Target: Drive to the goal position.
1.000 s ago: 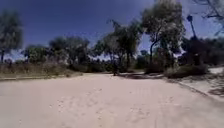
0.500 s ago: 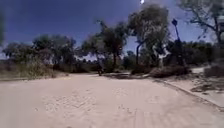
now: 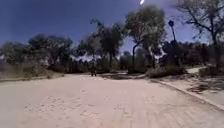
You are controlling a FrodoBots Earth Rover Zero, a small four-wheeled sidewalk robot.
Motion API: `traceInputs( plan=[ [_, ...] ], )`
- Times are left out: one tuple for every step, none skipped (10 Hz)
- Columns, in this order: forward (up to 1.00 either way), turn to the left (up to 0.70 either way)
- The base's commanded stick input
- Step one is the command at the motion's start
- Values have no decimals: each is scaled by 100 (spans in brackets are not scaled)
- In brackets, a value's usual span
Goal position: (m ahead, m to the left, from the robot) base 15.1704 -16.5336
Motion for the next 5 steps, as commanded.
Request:
traceInputs(
  plan=[
    [85, 0],
    [85, 0],
    [85, 0],
    [85, 0],
    [85, 0]
  ],
)
